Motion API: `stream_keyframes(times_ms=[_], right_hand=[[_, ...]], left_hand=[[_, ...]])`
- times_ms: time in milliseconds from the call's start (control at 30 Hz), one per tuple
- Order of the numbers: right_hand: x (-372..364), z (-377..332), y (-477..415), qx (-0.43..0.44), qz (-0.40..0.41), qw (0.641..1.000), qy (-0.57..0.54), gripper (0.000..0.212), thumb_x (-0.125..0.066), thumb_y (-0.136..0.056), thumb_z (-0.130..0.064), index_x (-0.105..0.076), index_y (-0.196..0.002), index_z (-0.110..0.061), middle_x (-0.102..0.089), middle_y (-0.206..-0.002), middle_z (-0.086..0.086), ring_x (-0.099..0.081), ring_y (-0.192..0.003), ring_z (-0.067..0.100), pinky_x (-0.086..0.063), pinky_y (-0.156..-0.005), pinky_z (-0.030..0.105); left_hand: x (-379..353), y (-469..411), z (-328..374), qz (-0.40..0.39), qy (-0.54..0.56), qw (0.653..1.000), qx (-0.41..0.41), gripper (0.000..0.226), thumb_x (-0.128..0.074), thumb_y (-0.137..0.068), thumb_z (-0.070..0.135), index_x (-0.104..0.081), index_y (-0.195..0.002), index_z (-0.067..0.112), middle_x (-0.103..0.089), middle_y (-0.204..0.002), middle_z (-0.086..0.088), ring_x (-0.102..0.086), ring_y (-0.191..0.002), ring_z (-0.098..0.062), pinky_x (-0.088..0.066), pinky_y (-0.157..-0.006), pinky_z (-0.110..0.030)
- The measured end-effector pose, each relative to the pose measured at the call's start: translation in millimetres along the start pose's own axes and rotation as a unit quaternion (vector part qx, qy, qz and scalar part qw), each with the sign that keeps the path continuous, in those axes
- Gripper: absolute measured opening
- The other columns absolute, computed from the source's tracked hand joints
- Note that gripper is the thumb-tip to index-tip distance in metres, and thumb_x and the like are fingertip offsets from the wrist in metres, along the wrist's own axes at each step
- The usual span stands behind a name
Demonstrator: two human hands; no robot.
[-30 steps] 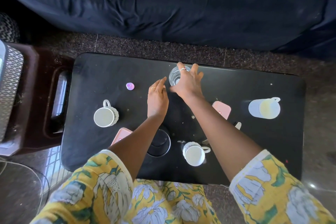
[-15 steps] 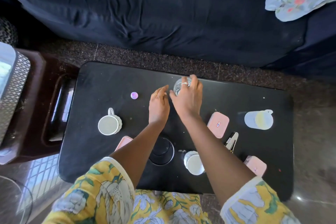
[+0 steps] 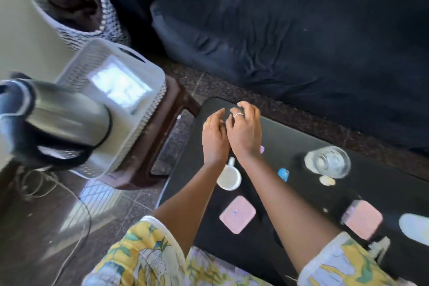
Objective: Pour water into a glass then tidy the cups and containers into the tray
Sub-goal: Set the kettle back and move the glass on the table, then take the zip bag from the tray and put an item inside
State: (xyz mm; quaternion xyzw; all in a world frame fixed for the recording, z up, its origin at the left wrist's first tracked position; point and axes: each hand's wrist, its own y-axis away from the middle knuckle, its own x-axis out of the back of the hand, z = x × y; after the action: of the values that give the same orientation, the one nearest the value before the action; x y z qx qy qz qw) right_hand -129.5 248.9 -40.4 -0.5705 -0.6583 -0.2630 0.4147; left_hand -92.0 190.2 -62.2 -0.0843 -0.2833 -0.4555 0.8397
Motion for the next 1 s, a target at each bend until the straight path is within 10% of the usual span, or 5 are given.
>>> stream_keyframes(times_ms=[267,667,1000], right_hand=[[-81,-145,-54,0.101,-0.147,0.982,-0.055,0.024,-0.051,-0.091,-0.007,-0.063,-0.107,0.005,-0.052,-0.125,0.016,-0.045,-0.117,0.032,-0.042,-0.096,0.037],[-181,-204,-102,-0.018,-0.35,0.934,0.065,0.036,-0.051,-0.094,-0.008,-0.044,-0.128,-0.001,-0.037,-0.136,0.019,-0.05,-0.114,0.035,-0.044,-0.088,0.044],[-168,-208,-111,-0.07,-0.343,0.935,-0.052,0.041,-0.053,-0.095,-0.023,-0.048,-0.13,-0.001,-0.053,-0.133,0.018,-0.05,-0.122,0.031,-0.042,-0.097,0.039]], left_hand=[[137,-91,-41,0.132,-0.004,0.99,0.046,0.042,-0.041,-0.087,-0.002,-0.049,-0.128,0.004,-0.053,-0.129,-0.013,-0.045,-0.122,-0.024,-0.029,-0.102,-0.023],[178,-171,-101,0.072,0.03,0.92,0.384,0.057,-0.055,-0.084,0.011,-0.029,-0.133,-0.001,-0.038,-0.138,-0.02,-0.041,-0.125,-0.033,-0.034,-0.1,-0.035],[189,-171,-100,0.191,0.105,0.925,0.313,0.012,-0.056,-0.083,0.014,-0.057,-0.09,0.004,-0.066,-0.094,-0.019,-0.061,-0.089,-0.034,-0.048,-0.076,-0.036]])
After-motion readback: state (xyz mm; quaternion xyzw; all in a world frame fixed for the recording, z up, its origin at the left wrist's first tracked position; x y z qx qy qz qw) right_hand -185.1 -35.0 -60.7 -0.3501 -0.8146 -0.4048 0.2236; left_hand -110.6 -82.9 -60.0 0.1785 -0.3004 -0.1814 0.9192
